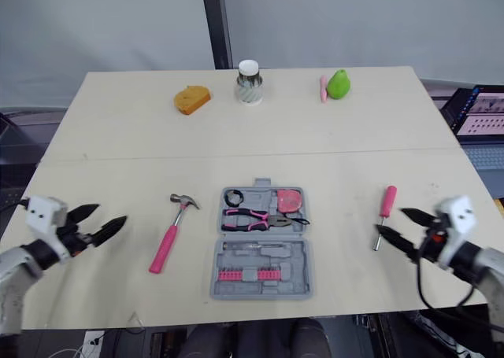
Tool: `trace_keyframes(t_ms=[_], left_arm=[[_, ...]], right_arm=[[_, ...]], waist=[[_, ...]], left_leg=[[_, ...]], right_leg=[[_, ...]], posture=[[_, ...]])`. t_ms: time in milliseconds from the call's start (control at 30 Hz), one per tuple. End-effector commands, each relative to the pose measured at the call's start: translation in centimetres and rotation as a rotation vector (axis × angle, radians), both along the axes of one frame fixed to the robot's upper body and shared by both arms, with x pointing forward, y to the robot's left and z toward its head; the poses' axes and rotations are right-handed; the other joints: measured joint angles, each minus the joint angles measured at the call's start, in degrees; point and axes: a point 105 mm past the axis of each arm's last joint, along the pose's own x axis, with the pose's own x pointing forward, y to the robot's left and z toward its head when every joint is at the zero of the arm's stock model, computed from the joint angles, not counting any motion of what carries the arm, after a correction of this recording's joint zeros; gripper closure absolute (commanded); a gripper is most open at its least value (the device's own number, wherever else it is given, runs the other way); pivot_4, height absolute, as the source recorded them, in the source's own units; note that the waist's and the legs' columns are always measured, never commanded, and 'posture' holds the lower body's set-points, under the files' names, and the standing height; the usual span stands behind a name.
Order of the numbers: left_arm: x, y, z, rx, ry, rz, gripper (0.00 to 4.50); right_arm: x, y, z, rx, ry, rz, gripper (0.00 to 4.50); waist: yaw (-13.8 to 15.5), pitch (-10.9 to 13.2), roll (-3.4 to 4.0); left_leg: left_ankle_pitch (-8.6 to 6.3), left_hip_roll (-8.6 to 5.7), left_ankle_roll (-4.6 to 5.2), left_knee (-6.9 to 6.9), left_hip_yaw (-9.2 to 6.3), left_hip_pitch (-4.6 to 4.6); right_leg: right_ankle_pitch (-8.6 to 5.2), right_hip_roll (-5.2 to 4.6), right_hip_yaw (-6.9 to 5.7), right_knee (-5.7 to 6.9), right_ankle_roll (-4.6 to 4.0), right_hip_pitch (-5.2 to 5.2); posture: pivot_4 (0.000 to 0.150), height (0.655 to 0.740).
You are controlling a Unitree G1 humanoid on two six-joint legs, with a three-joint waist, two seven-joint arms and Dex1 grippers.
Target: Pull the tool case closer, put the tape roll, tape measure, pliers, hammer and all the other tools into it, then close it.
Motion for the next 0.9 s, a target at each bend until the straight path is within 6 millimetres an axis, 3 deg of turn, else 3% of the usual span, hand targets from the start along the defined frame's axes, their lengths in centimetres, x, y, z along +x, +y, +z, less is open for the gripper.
trace_keyframes(t_ms=[33,133,267,367,767,900], left_arm=[[0.1,-3.2,0.3,-0.037,-0.020,0.057,0.06],[0.4,-6.6,-0.8,-0.053,0.017,0.074,0.06],[1.2,-7.1,-1.9,-0.055,0.043,0.187,0.06],[1.8,-8.2,-2.8,-0.060,0.079,0.173,0.06],[4.3,-9.6,-6.1,0.078,0.185,0.132,0.06],[5.3,-10.0,-6.3,0.073,0.208,0.122,0.06]], right_arm=[[0.1,5.2,3.5,-0.007,-0.059,0.210,0.00],[-0.3,8.8,5.3,-0.009,-0.063,0.379,0.00],[-0.6,10.8,6.3,-0.042,-0.064,0.497,0.00],[-0.6,11.7,6.9,-0.042,-0.070,0.557,0.00],[-0.2,12.2,6.9,-0.054,-0.071,0.601,0.00],[-0.3,12.0,6.9,-0.055,-0.073,0.588,0.00]], waist=[[0.14,0.00,0.00],[0.61,0.01,-0.03],[1.34,0.01,-0.11],[1.53,0.02,-0.11],[1.89,0.01,-0.11],[2.32,0.01,-0.10]], left_leg=[[0.00,0.00,-0.01,0.03,-0.01,-0.02],[-0.01,-0.05,-0.01,0.06,-0.06,-0.03],[-0.01,-0.07,0.00,0.26,-0.22,-0.15],[-0.01,-0.09,0.00,0.32,-0.20,-0.17],[-0.01,-0.10,0.00,0.35,-0.18,-0.16],[-0.01,-0.10,0.00,0.41,-0.19,-0.13]], right_leg=[[0.00,0.01,0.00,-0.02,0.00,0.00],[0.00,0.00,0.00,-0.02,0.00,0.00],[0.00,0.01,-0.10,-0.03,0.00,0.06],[0.00,0.01,-0.08,-0.03,0.01,0.06],[0.00,0.01,-0.10,0.01,0.01,0.06],[0.00,0.01,-0.10,0.07,0.01,0.08]], posture=[[0.150,0.7400],[0.150,0.7400],[0.150,0.7400],[0.150,0.7400],[0.150,0.7400],[0.150,0.7400]])
